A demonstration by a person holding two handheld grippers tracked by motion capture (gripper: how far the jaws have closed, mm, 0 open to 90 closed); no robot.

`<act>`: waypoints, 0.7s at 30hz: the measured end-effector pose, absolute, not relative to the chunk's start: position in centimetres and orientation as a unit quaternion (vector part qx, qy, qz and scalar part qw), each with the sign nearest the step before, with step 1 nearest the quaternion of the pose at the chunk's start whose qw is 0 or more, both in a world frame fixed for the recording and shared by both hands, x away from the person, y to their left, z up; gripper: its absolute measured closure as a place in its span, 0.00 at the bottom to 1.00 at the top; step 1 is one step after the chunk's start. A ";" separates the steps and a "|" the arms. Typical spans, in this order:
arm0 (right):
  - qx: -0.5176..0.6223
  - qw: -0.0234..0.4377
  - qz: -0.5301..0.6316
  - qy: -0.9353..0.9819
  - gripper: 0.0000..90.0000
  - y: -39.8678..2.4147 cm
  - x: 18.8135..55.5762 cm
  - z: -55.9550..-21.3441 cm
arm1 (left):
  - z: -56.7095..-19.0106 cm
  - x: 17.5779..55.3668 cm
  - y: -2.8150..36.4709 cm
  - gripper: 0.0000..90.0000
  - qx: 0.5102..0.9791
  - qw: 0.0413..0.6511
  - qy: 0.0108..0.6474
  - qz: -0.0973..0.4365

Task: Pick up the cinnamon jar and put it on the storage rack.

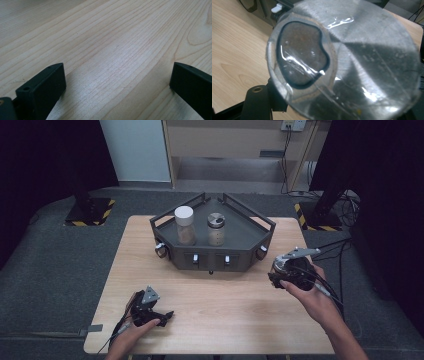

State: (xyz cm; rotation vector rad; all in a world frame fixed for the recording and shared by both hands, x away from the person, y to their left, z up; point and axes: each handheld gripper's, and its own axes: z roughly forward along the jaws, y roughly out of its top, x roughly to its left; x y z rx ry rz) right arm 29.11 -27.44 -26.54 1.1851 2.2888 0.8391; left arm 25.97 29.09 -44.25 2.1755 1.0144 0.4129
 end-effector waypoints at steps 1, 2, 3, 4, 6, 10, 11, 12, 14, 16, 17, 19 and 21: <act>0.426 0.213 0.303 0.825 0.35 -27.3 29.3 -26.4 | -44.3 26.0 29.1 0.00 0.838 0.346 0.391 0.159; 0.425 0.213 0.302 0.826 0.35 -27.2 29.5 -26.2 | -44.3 26.0 29.1 0.00 0.838 0.346 0.391 0.159; 0.424 0.214 0.301 0.827 0.35 -27.1 29.7 -26.1 | -44.2 26.0 29.1 0.00 0.838 0.346 0.391 0.159; 0.424 0.213 0.301 0.827 0.35 -27.0 29.9 -26.0 | -44.2 26.0 29.1 0.00 0.838 0.346 0.391 0.159; 0.424 0.212 0.305 0.826 0.35 -27.0 30.2 -25.8 | -44.2 26.0 29.1 0.00 0.838 0.346 0.391 0.159; 0.422 0.216 0.306 0.826 0.35 -26.7 30.7 -25.3 | -44.2 26.0 29.1 0.00 0.838 0.346 0.391 0.159; 0.422 0.217 0.306 0.826 0.35 -26.6 30.9 -25.2 | -44.2 26.0 29.1 0.00 0.838 0.346 0.391 0.159; 0.421 0.218 0.305 0.826 0.35 -26.5 31.1 -25.1 | -44.3 26.0 29.1 0.00 0.838 0.346 0.391 0.159; 0.421 0.218 0.304 0.826 0.35 -26.3 31.4 -24.9 | -44.2 26.0 29.1 0.00 0.838 0.346 0.391 0.159; 0.419 0.220 0.303 0.827 0.35 -26.1 31.7 -24.6 | -44.3 26.0 29.1 0.00 0.838 0.346 0.391 0.159; 0.418 0.220 0.303 0.828 0.35 -26.0 31.9 -24.5 | -44.3 26.0 29.1 0.00 0.838 0.346 0.391 0.159; 0.417 0.220 0.304 0.827 0.35 -25.8 32.2 -24.3 | -44.3 25.9 29.1 0.00 0.838 0.346 0.391 0.159; 0.417 0.221 0.304 0.827 0.35 -25.6 32.5 -24.1 | -44.3 25.9 29.1 0.00 0.838 0.346 0.391 0.159</act>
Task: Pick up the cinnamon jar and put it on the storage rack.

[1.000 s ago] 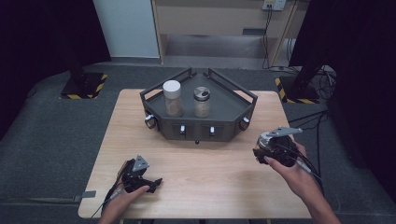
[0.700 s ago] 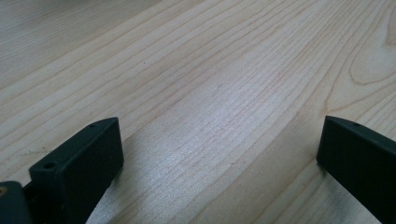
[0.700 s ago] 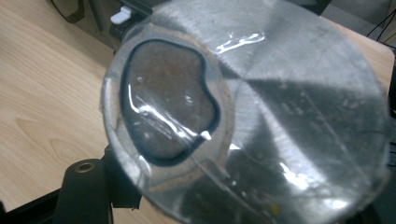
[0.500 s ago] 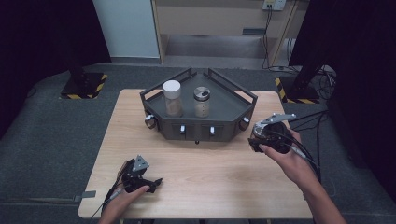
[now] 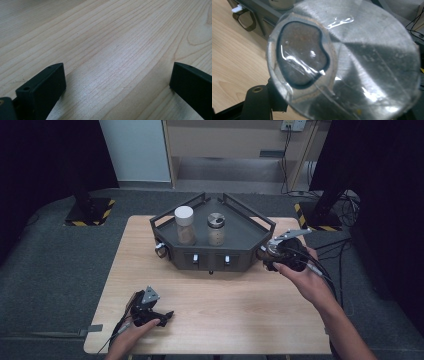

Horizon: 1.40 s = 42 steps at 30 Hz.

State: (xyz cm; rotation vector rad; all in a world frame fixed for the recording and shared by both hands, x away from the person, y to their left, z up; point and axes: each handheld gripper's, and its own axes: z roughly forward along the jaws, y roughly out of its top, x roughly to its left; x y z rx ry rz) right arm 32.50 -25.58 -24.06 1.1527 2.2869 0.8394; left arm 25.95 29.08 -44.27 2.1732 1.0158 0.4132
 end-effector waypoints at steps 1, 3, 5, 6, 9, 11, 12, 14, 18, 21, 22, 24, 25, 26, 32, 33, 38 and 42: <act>0.417 0.222 0.304 0.827 0.35 -25.5 32.6 -24.0 | -44.3 25.9 29.1 0.00 0.838 0.346 0.392 0.159; 0.417 0.223 0.303 0.827 0.35 -25.3 32.9 -23.7 | -44.3 26.0 29.1 0.00 0.838 0.346 0.391 0.159; 0.416 0.224 0.304 0.827 0.35 -25.1 33.2 -23.5 | -44.3 26.0 29.1 0.00 0.838 0.346 0.391 0.159; 0.415 0.225 0.304 0.827 0.35 -25.0 33.4 -23.4 | -44.3 26.0 29.1 0.00 0.838 0.346 0.391 0.159; 0.415 0.225 0.305 0.827 0.35 -24.8 33.8 -23.0 | -44.3 26.0 29.1 0.00 0.838 0.346 0.391 0.159; 0.415 0.226 0.305 0.827 0.35 -24.6 34.1 -22.9 | -44.3 26.0 29.1 0.00 0.838 0.346 0.391 0.159; 0.415 0.227 0.306 0.826 0.35 -24.6 34.3 -22.8 | -44.3 26.0 29.1 0.00 0.838 0.346 0.391 0.159; 0.416 0.227 0.307 0.825 0.35 -24.5 34.7 -22.7 | -44.3 26.0 29.1 0.00 0.838 0.346 0.391 0.159; 0.419 0.229 0.306 0.823 0.35 -24.2 35.4 -22.4 | -44.3 26.0 29.1 0.00 0.838 0.346 0.391 0.159; 0.420 0.230 0.305 0.823 0.35 -24.1 35.8 -22.3 | -44.3 26.0 29.1 0.00 0.838 0.346 0.391 0.159; 0.420 0.230 0.305 0.823 0.35 -24.1 36.0 -22.2 | -44.3 26.0 29.1 0.00 0.838 0.346 0.391 0.159; 0.422 0.230 0.306 0.822 0.35 -24.0 36.4 -22.2 | -44.3 26.0 29.1 0.00 0.838 0.346 0.391 0.159; 0.422 0.230 0.306 0.822 0.35 -24.0 36.4 -22.2 | -44.3 26.0 29.1 0.00 0.838 0.346 0.391 0.159; 0.423 0.231 0.305 0.821 0.35 -23.9 36.7 -22.1 | -44.3 26.0 29.1 0.00 0.838 0.346 0.391 0.159; 0.426 0.231 0.307 0.819 0.35 -23.5 37.6 -21.8 | -44.3 26.0 29.1 0.00 0.838 0.346 0.391 0.159; 0.426 0.231 0.307 0.819 0.35 -23.5 37.6 -21.8 | -44.3 26.0 29.1 0.00 0.838 0.346 0.391 0.159; 0.426 0.232 0.309 0.818 0.35 -22.9 38.6 -21.7 | -44.3 26.0 29.1 0.00 0.838 0.346 0.391 0.159; 0.426 0.231 0.307 0.819 0.35 -22.4 39.3 -21.7 | -44.3 26.0 29.1 0.00 0.838 0.347 0.391 0.159</act>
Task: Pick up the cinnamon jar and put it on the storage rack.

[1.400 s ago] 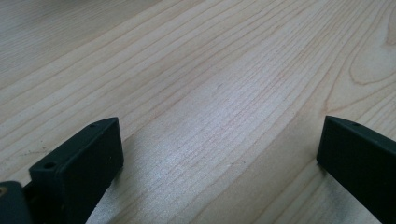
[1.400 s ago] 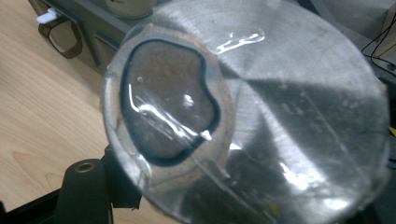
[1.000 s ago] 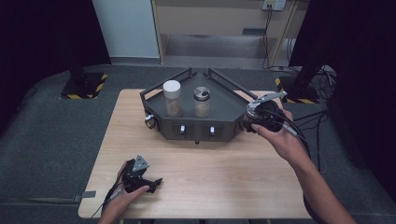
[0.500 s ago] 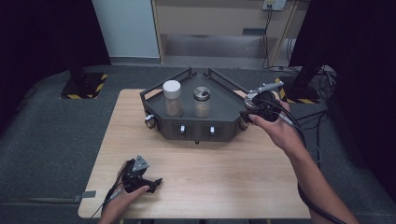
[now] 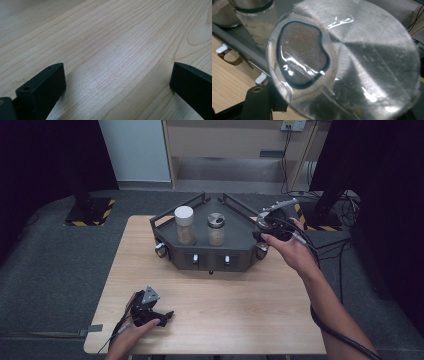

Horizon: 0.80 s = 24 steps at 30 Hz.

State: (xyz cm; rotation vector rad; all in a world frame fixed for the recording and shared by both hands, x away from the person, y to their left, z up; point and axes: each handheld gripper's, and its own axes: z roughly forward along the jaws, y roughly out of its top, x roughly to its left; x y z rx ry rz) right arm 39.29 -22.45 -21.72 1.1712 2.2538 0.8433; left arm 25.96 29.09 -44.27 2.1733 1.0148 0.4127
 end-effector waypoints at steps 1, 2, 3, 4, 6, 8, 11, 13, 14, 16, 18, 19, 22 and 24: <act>0.425 0.231 0.307 0.820 0.35 -22.3 39.5 -21.7 | -44.3 26.0 29.1 0.00 0.838 0.347 0.391 0.159; 0.425 0.230 0.307 0.820 0.35 -22.3 39.7 -21.8 | -44.3 26.0 29.1 0.00 0.838 0.347 0.391 0.159; 0.426 0.229 0.307 0.820 0.35 -22.1 40.1 -21.8 | -44.3 26.0 29.1 0.00 0.838 0.346 0.391 0.159; 0.426 0.229 0.307 0.820 0.35 -22.0 40.3 -21.8 | -44.3 26.0 29.1 0.00 0.838 0.346 0.391 0.159; 0.426 0.229 0.307 0.820 0.35 -21.9 40.5 -21.8 | -44.3 26.0 29.1 0.00 0.838 0.346 0.391 0.159; 0.426 0.229 0.308 0.819 0.35 -21.6 41.0 -21.7 | -44.3 26.0 29.1 0.00 0.838 0.346 0.391 0.159; 0.427 0.226 0.309 0.819 0.35 -21.3 41.4 -21.7 | -44.3 26.0 29.1 0.00 0.838 0.346 0.391 0.159; 0.427 0.225 0.309 0.820 0.35 -21.0 41.8 -21.7 | -44.3 26.0 29.1 0.00 0.838 0.346 0.391 0.159; 0.427 0.225 0.309 0.820 0.35 -20.9 42.0 -21.7 | -44.3 26.0 29.1 0.00 0.838 0.346 0.390 0.159; 0.427 0.225 0.308 0.820 0.35 -20.8 42.1 -21.7 | -44.3 26.0 29.1 0.00 0.838 0.346 0.390 0.158; 0.426 0.222 0.311 0.820 0.35 -20.5 42.6 -21.8 | -44.3 26.0 29.1 0.00 0.838 0.347 0.390 0.159; 0.427 0.222 0.311 0.820 0.35 -20.4 42.7 -21.9 | -44.3 26.0 29.1 0.00 0.838 0.346 0.390 0.159; 0.427 0.221 0.310 0.821 0.35 -20.1 43.2 -22.0 | -44.3 26.0 29.1 0.00 0.838 0.346 0.390 0.158; 0.425 0.220 0.311 0.821 0.35 -20.0 43.6 -22.2 | -44.3 26.0 29.1 0.00 0.838 0.346 0.390 0.159</act>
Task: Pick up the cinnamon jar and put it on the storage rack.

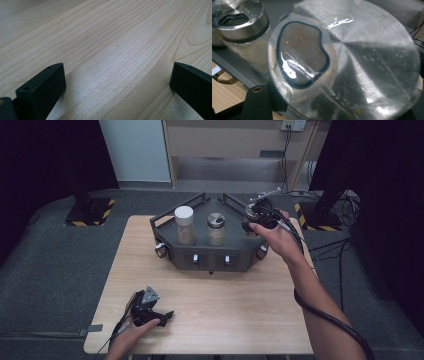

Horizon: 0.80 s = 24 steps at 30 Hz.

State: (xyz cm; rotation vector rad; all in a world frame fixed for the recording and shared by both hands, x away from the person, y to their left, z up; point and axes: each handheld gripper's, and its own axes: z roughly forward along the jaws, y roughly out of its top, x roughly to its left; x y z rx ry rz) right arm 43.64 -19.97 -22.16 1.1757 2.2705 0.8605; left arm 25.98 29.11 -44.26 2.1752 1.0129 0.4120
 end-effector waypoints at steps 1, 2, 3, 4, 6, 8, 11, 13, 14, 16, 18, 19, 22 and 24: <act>0.428 0.218 0.311 0.820 0.35 -19.9 43.9 -22.2 | -44.3 26.0 29.1 0.00 0.838 0.346 0.390 0.159; 0.429 0.218 0.310 0.820 0.35 -19.8 44.1 -22.3 | -44.3 26.0 29.1 0.00 0.838 0.346 0.391 0.159; 0.429 0.217 0.310 0.820 0.35 -19.7 44.3 -22.4 | -44.3 26.0 29.1 0.00 0.838 0.347 0.391 0.159; 0.430 0.217 0.308 0.821 0.35 -19.6 44.5 -22.5 | -44.3 26.0 29.1 0.00 0.838 0.346 0.391 0.158; 0.431 0.216 0.307 0.821 0.35 -19.4 44.8 -22.7 | -44.2 26.0 29.1 0.00 0.838 0.346 0.390 0.158; 0.433 0.214 0.307 0.820 0.35 -19.3 45.1 -22.9 | -44.2 26.0 29.1 0.00 0.839 0.346 0.390 0.158; 0.436 0.212 0.309 0.818 0.35 -19.2 45.3 -23.3 | -44.3 26.0 29.1 0.00 0.838 0.346 0.390 0.158; 0.435 0.210 0.309 0.819 0.35 -19.0 45.4 -23.4 | -44.3 26.0 29.1 0.00 0.838 0.347 0.391 0.159; 0.434 0.211 0.308 0.820 0.35 -18.9 45.4 -23.5 | -44.3 26.0 29.1 0.00 0.838 0.347 0.390 0.159; 0.433 0.210 0.307 0.821 0.35 -18.8 45.5 -23.6 | -44.3 26.0 29.1 0.00 0.838 0.347 0.391 0.159; 0.434 0.209 0.306 0.821 0.35 -18.7 45.6 -23.7 | -44.3 26.0 29.1 0.00 0.838 0.346 0.390 0.159; 0.434 0.208 0.306 0.821 0.35 -18.7 45.6 -23.7 | -44.2 26.0 29.1 0.00 0.839 0.346 0.390 0.159; 0.435 0.207 0.306 0.821 0.35 -18.6 45.7 -23.9 | -44.3 26.0 29.1 0.00 0.838 0.347 0.391 0.159; 0.437 0.205 0.305 0.821 0.35 -18.6 45.7 -24.1 | -44.3 26.0 29.1 0.00 0.838 0.347 0.391 0.159</act>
